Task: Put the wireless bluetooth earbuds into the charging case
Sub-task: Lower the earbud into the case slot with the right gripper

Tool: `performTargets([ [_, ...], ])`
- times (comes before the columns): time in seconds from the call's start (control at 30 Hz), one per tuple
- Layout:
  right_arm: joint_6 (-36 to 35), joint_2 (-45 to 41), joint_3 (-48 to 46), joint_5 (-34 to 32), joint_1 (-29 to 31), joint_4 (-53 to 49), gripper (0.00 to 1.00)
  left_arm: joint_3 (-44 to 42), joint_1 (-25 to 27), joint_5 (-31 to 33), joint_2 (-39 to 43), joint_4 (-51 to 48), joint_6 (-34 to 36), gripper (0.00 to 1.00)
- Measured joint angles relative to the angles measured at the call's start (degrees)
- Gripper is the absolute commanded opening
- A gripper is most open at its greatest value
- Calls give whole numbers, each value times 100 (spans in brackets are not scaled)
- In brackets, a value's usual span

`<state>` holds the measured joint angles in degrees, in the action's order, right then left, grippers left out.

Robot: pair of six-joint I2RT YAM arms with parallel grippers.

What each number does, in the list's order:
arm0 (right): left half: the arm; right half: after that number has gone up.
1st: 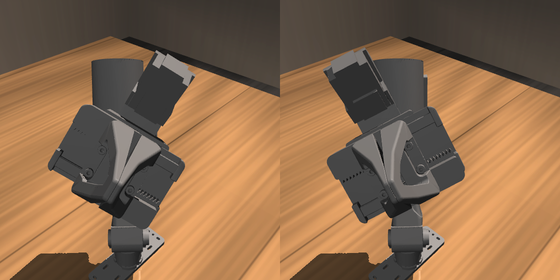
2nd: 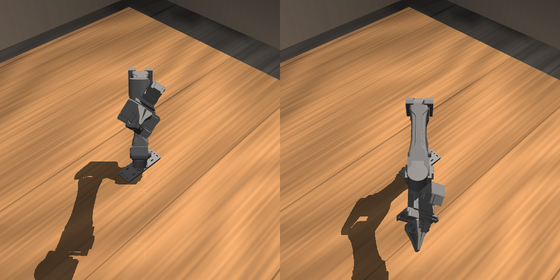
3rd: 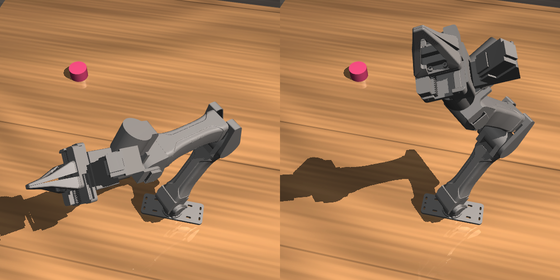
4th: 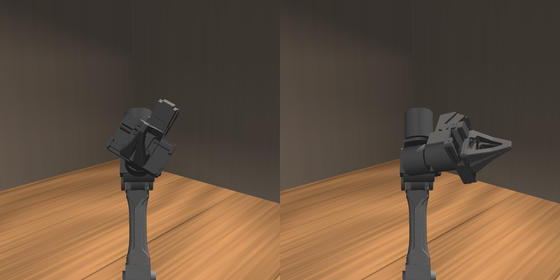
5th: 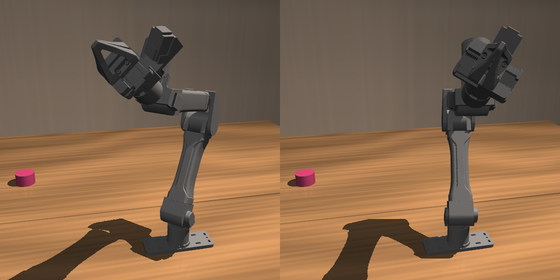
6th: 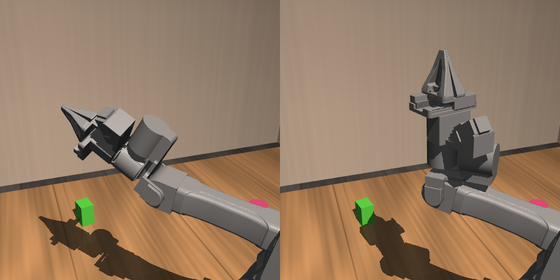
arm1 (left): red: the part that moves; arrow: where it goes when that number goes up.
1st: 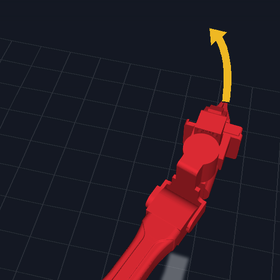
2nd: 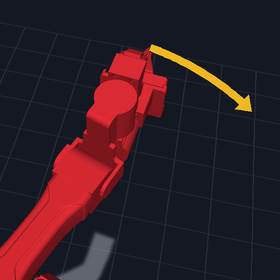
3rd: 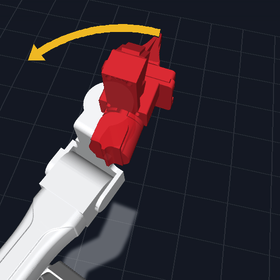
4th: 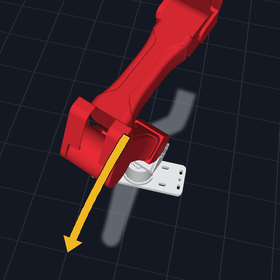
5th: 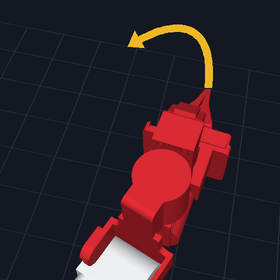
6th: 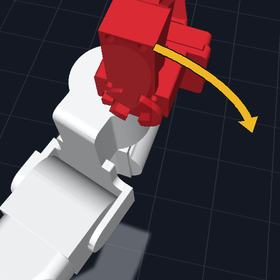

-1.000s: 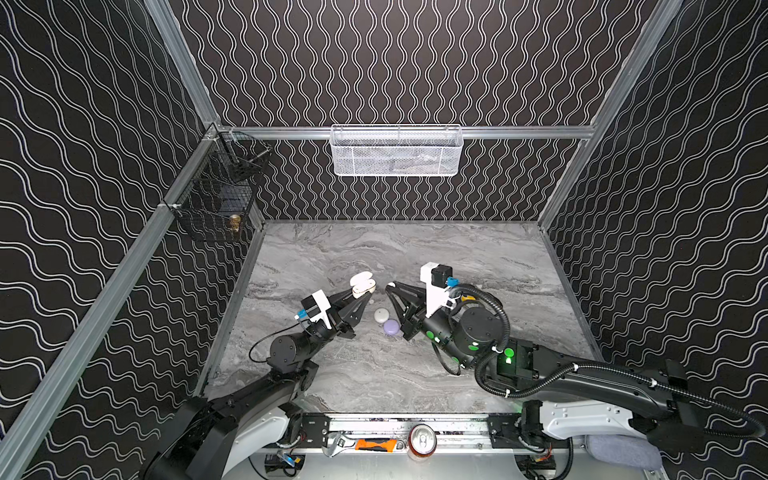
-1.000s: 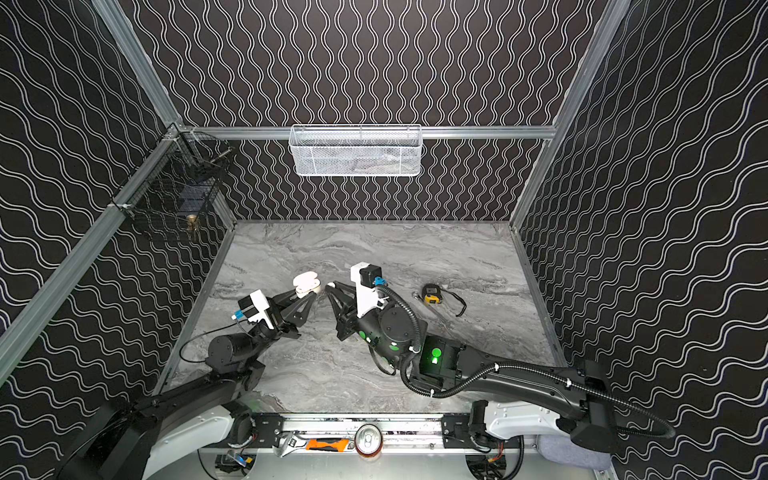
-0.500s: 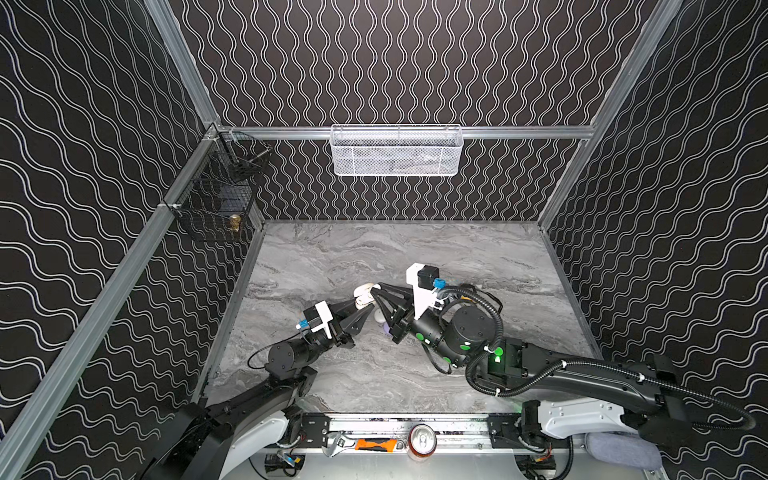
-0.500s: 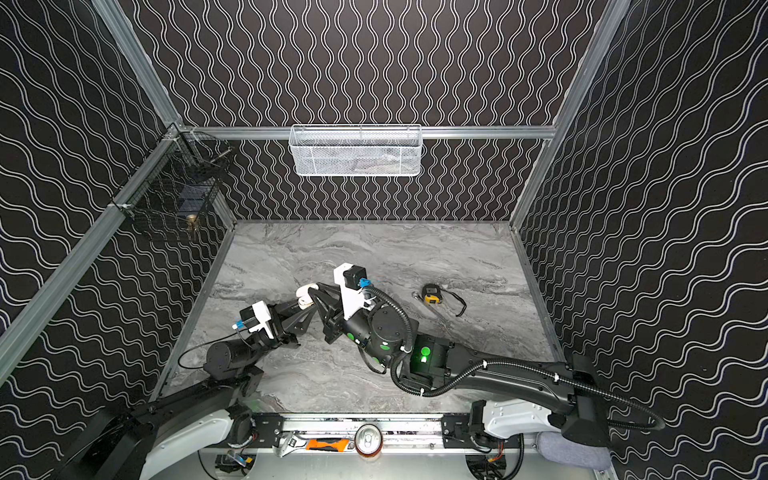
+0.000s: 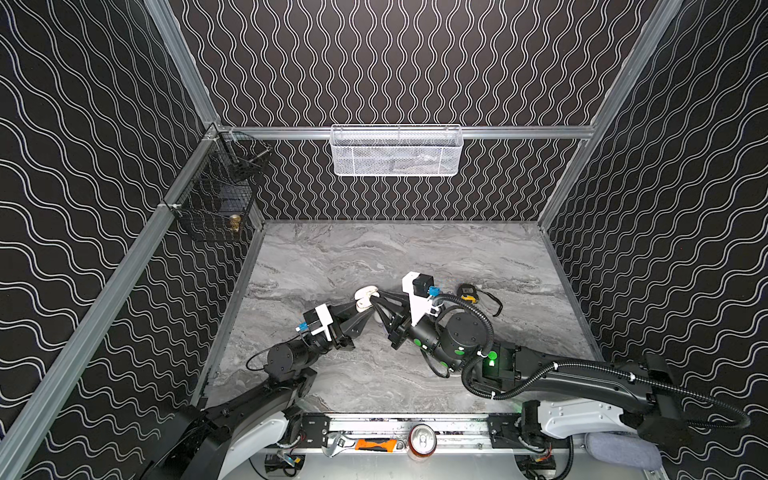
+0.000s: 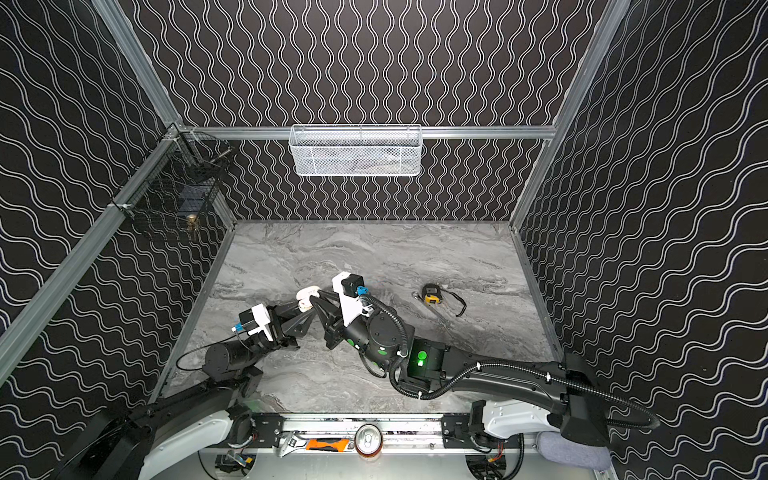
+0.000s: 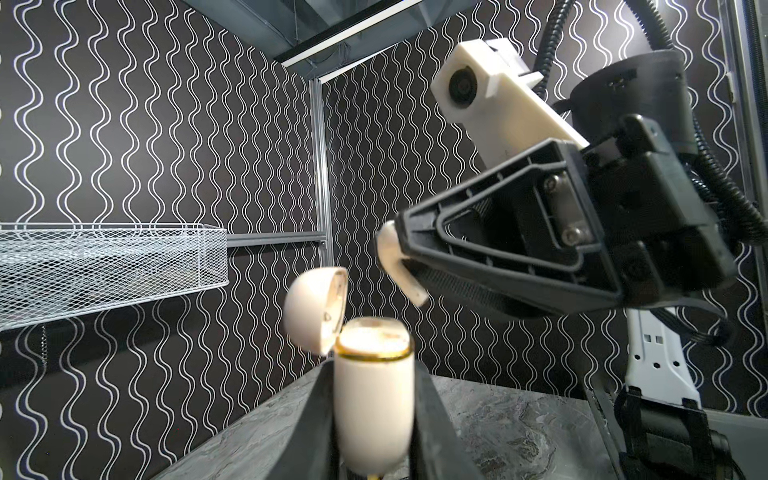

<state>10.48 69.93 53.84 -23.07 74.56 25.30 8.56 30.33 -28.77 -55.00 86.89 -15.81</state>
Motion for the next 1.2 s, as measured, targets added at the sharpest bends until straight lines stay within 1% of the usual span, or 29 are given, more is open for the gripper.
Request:
performTargets([
  [0.23,-68,-63,-197,0,0,162,20,0,42,-66,26,0,101,0],
  [0.67,-269,7,-170,-46,0,372,19,0,92,-168,79,0,140,0],
  [1.2,-551,186,-323,-415,7,824,18,-42,109,-136,197,-114,149,0],
])
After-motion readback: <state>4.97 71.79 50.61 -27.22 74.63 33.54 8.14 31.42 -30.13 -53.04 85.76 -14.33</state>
